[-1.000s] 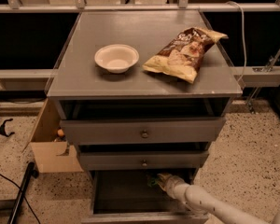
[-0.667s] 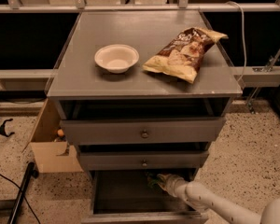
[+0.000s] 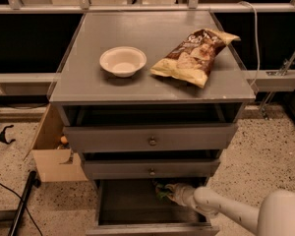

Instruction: Place green rice chip bag into bottom drawer

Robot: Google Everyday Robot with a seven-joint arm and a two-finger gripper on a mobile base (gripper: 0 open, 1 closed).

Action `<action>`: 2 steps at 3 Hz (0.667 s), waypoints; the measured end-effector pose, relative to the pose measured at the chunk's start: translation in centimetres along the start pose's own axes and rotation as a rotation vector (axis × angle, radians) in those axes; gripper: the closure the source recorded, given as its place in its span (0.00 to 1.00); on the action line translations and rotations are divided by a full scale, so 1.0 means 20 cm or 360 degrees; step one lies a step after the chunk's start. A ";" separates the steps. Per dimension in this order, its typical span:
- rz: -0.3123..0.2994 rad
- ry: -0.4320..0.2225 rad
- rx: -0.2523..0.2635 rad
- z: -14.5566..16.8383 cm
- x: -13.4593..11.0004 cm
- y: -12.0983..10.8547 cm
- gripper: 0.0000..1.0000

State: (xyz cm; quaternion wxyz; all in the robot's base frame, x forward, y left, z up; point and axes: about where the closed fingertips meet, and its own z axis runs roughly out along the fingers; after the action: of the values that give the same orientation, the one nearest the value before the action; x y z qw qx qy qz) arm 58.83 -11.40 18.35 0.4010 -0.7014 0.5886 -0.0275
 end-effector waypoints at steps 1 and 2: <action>0.0043 0.0005 -0.0049 0.00 0.00 0.02 1.00; 0.0044 0.0006 -0.0050 0.00 0.00 0.02 0.81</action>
Offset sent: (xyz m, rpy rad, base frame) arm -0.0034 0.0001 -0.0018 0.0016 0.0366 -0.0063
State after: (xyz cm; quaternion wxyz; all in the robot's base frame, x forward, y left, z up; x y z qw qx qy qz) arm 58.45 -11.39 18.14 0.3893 -0.6993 0.5993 -0.0141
